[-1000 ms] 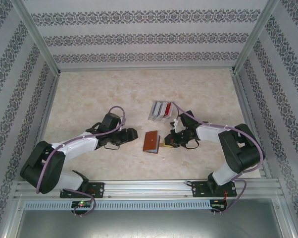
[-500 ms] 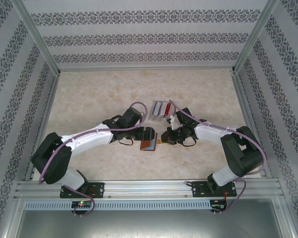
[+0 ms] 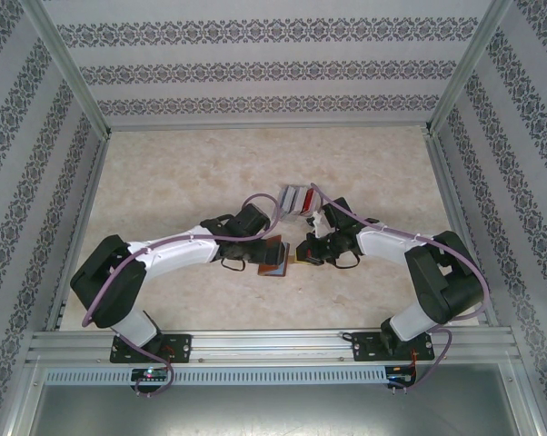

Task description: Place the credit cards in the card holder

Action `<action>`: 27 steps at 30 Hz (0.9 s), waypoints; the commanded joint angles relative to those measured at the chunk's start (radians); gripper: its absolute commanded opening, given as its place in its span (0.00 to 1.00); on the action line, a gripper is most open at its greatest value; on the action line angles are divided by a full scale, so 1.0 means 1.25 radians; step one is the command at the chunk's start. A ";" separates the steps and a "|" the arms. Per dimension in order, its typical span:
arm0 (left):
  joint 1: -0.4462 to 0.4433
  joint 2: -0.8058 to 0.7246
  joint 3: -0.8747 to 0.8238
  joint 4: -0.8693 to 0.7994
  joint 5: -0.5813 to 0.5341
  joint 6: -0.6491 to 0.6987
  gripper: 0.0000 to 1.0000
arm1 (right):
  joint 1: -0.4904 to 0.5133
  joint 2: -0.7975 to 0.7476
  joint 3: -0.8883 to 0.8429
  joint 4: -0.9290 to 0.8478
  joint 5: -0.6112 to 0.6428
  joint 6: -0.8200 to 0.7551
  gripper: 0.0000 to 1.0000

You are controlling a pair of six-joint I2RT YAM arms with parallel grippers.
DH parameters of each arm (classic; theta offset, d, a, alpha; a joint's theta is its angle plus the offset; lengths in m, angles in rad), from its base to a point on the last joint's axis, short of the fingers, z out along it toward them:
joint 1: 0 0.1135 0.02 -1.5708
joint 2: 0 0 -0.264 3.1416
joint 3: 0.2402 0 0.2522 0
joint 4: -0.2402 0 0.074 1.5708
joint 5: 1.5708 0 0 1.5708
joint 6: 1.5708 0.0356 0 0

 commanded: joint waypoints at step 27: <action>-0.045 0.019 0.051 -0.130 -0.285 0.040 0.21 | -0.016 -0.011 -0.011 -0.068 0.077 -0.057 0.02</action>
